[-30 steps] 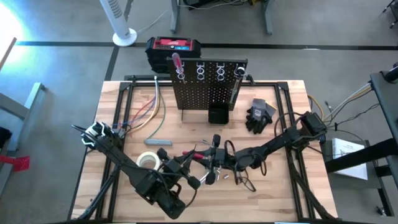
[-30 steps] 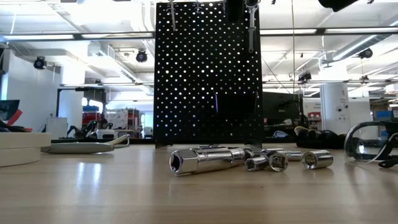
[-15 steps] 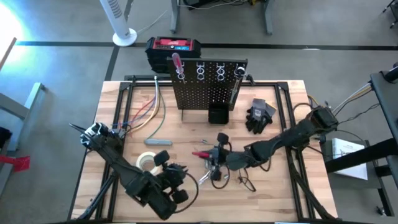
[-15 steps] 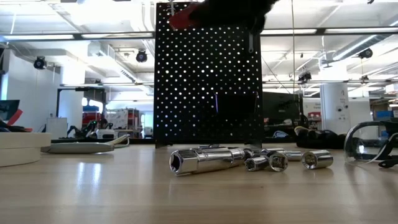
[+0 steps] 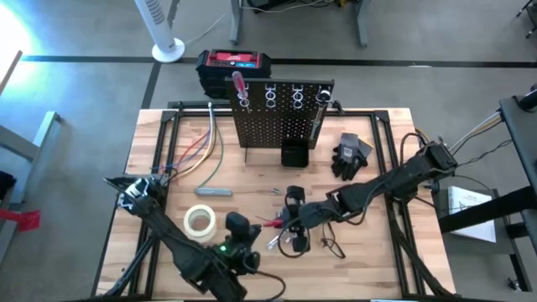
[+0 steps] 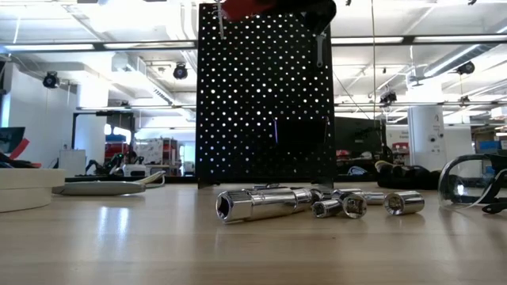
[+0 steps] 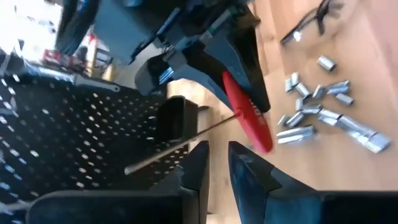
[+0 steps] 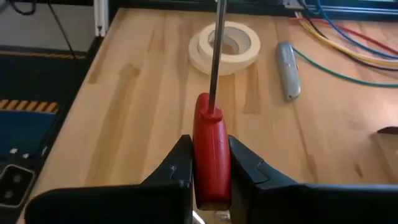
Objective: Hang tools onto peg board
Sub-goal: Hang the allen wrench on the peg board
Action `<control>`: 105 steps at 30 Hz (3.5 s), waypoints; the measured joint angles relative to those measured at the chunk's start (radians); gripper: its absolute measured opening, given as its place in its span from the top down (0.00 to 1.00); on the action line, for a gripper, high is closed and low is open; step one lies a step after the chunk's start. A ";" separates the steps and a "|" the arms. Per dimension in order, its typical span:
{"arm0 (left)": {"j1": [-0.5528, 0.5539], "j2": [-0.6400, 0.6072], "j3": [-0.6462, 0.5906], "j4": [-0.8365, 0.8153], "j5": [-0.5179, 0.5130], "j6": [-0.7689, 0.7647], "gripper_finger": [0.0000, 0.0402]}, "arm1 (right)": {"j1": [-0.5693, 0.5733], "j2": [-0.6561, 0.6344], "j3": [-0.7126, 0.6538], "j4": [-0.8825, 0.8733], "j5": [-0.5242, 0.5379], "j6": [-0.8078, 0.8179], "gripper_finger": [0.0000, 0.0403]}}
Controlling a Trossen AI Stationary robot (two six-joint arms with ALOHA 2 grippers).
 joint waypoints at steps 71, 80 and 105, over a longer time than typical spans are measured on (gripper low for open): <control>0.077 0.114 0.236 -0.199 0.030 -0.490 1.00 | 0.150 -0.349 -0.483 0.499 0.225 0.057 0.36; 0.099 0.114 0.228 -0.048 0.040 -0.401 1.00 | 0.095 -0.232 -0.920 1.536 0.200 0.014 0.43; 0.154 0.056 0.257 0.015 0.139 -0.326 1.00 | -0.014 -0.054 -0.861 1.773 -0.081 0.038 0.98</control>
